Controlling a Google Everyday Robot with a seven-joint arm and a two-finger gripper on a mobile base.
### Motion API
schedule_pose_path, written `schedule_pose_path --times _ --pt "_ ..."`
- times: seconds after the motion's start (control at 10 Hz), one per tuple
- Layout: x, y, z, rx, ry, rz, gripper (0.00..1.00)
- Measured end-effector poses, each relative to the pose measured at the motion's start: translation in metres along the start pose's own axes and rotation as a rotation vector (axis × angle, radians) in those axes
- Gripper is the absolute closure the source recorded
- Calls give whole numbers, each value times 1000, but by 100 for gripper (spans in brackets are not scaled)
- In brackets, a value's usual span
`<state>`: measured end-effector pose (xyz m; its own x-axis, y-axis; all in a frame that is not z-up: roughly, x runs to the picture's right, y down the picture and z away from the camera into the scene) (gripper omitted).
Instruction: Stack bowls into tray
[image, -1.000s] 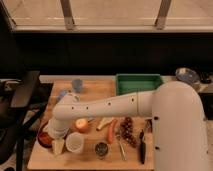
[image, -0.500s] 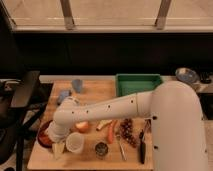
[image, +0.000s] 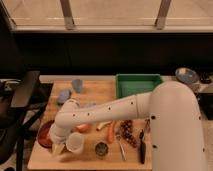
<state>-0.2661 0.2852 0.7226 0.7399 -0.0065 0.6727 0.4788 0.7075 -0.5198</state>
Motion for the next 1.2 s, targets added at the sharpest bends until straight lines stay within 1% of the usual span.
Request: schedule_pose_path --times 0.3,0.4,0.5,0.7,0.8,0.9,1.1,1.2 --pt "1 -2 1 2 -3 5 88" --pt "1 -3 1 5 -1 3 95" --pt "2 -4 0 11 1 0 100" --pt "1 -7 -6 27 3 -2 100" --pt "2 -12 -15 47 3 -1 100" --pt "4 -22 -34 82 7 -4 100" --pt "16 -35 -61 127 20 4 100" --pt "25 -37 -72 149 23 18 100"
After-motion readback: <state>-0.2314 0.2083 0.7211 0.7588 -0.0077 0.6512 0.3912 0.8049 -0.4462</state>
